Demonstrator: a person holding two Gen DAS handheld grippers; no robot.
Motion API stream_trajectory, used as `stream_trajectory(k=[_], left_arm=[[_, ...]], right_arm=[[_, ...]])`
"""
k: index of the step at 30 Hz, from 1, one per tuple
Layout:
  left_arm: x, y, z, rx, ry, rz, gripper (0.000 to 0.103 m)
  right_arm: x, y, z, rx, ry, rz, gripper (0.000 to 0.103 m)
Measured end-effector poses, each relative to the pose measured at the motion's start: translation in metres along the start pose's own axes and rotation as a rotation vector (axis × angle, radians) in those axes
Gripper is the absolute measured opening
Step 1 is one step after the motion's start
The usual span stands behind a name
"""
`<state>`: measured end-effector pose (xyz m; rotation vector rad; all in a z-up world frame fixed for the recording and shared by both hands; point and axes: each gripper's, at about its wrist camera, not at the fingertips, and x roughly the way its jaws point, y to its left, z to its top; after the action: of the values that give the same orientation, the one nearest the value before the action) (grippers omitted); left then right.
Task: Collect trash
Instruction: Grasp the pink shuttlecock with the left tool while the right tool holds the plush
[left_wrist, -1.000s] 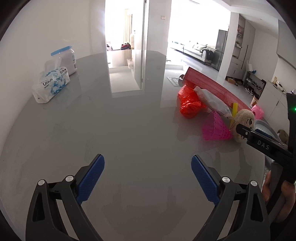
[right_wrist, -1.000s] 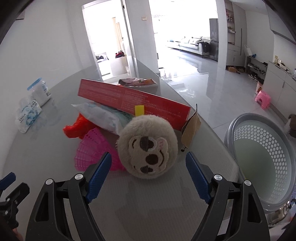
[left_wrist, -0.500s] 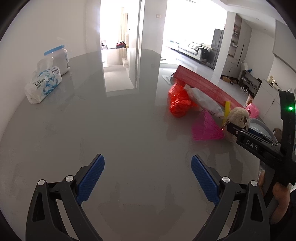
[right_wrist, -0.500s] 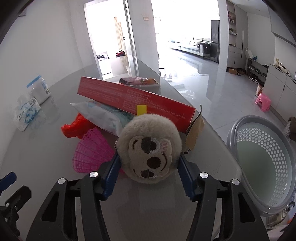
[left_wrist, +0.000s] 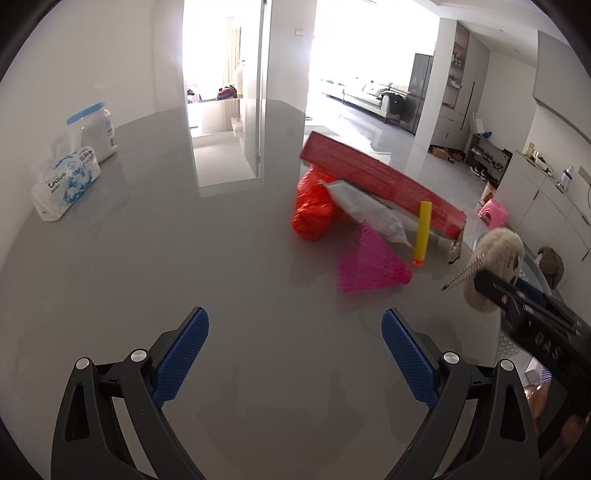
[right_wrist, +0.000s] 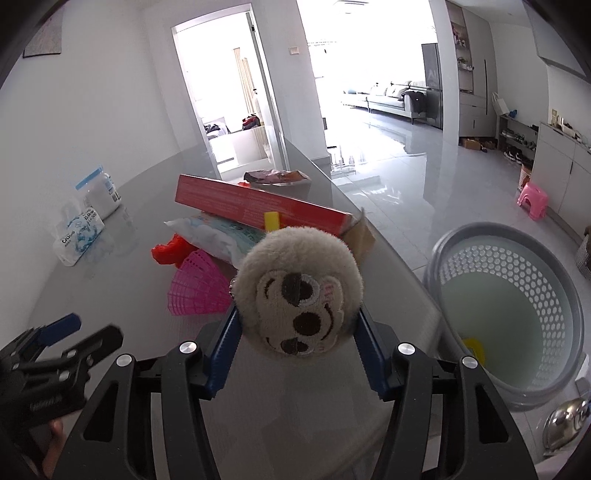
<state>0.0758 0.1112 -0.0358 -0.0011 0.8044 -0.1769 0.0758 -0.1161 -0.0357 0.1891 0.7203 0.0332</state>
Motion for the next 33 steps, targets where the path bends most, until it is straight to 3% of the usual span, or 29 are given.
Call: stream_trajectory(k=[6, 14, 30, 33], left_arm=[[0.014, -0.022, 0.008, 0.003, -0.001, -0.023, 0.093], [0.047, -0.056, 0.015, 0.034, 0.054, -0.073, 0.093], [0.089, -0.088, 0.027, 0.122, 0.116, 0.020, 0.093], [0.088, -0.090, 0.025, 0.126, 0.115, 0.013, 0.083]], right_arm=[[-0.015, -0.020, -0.004, 0.040, -0.002, 0.000, 0.057], [-0.025, -0.047, -0.007, 0.101, -0.018, 0.002, 0.057], [-0.021, -0.067, -0.010, 0.159, 0.002, 0.028, 0.057], [-0.022, -0.069, -0.010, 0.167, 0.004, 0.031, 0.057]])
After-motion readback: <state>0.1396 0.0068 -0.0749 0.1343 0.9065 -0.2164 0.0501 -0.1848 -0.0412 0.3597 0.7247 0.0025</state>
